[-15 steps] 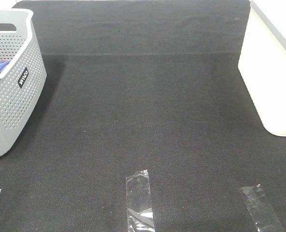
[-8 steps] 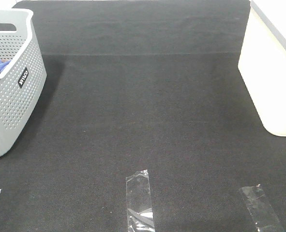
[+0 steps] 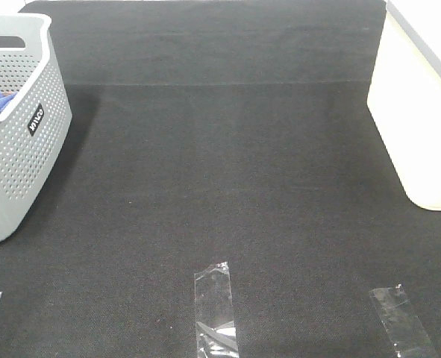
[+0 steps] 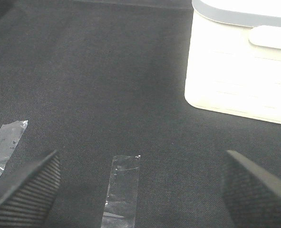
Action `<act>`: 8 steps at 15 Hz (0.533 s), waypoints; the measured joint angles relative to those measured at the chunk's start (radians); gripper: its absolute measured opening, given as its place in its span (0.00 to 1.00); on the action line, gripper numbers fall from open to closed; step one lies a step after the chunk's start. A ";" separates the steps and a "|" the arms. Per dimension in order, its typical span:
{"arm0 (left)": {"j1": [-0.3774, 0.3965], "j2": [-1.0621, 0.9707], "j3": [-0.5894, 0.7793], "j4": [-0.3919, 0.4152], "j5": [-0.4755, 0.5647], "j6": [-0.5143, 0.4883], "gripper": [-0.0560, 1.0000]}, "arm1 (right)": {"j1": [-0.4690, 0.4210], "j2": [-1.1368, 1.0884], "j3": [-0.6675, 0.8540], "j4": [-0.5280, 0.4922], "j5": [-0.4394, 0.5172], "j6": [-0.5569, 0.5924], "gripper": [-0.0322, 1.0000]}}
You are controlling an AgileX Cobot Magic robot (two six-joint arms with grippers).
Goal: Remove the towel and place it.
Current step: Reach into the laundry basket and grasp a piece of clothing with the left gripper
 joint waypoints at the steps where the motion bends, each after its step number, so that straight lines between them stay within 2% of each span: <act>1: 0.000 0.000 0.000 0.000 0.000 0.000 0.89 | 0.000 0.000 0.000 0.000 0.000 0.000 0.85; 8: 0.000 0.000 0.000 0.000 0.000 0.000 0.89 | 0.000 0.000 0.000 0.000 0.000 0.000 0.85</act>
